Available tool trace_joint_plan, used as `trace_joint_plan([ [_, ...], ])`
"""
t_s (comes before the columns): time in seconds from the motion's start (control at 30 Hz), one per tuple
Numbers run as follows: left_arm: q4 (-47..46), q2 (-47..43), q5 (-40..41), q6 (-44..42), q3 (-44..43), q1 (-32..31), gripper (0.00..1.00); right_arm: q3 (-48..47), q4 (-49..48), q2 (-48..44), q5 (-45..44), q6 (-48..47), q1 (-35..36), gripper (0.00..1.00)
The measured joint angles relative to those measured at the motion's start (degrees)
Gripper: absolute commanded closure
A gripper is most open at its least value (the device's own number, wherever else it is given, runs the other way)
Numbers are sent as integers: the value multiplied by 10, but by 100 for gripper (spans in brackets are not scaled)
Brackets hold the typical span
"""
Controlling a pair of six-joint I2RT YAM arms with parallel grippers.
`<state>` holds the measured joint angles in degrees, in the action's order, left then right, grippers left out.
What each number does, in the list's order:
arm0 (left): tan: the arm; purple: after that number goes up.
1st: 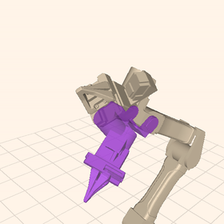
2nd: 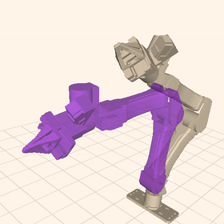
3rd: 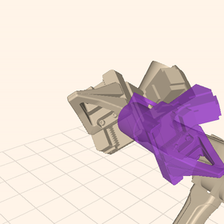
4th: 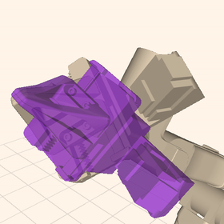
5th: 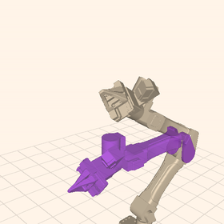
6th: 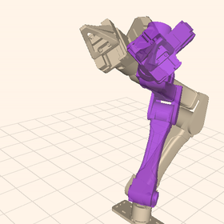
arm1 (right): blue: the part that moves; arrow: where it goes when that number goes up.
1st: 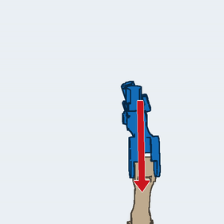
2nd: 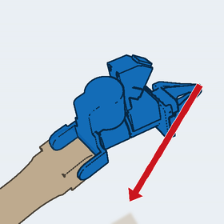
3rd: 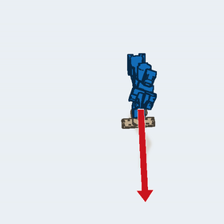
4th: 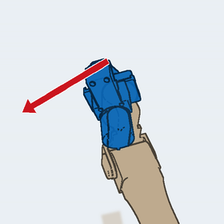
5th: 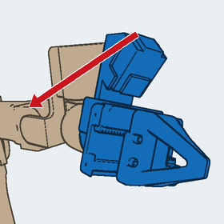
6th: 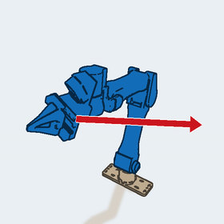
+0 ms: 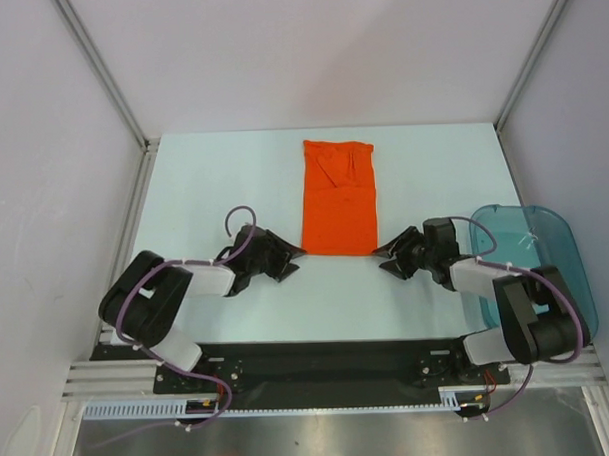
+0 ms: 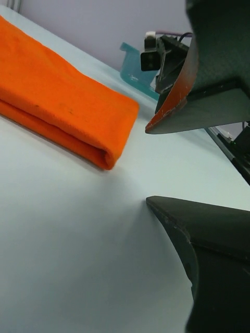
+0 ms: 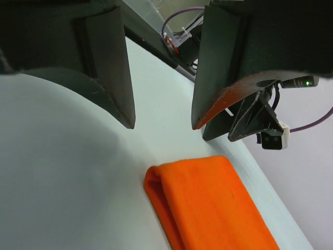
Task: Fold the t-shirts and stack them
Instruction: Fold the tshirt
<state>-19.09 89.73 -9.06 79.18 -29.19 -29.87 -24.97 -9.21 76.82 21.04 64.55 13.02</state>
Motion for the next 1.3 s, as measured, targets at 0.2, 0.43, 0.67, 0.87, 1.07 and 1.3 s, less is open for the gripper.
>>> trace_joint_plan([
  [0.2,-34,38,3,9,-23,0,44,0,-57,68,4,11,-4,48],
  [0.43,-17,49,19,19,-39,0,51,0,-83,84,4,20,-16,50],
  [0.67,-10,63,21,39,-52,1,55,-4,-124,120,19,38,-23,55],
  [0.87,-10,71,20,49,-56,3,60,-6,-141,134,24,52,-24,57],
  [1.07,-19,81,12,55,-57,11,66,-8,-156,149,26,68,-24,62],
  [1.3,-27,90,3,53,-58,19,78,-20,-142,159,20,76,-24,79],
])
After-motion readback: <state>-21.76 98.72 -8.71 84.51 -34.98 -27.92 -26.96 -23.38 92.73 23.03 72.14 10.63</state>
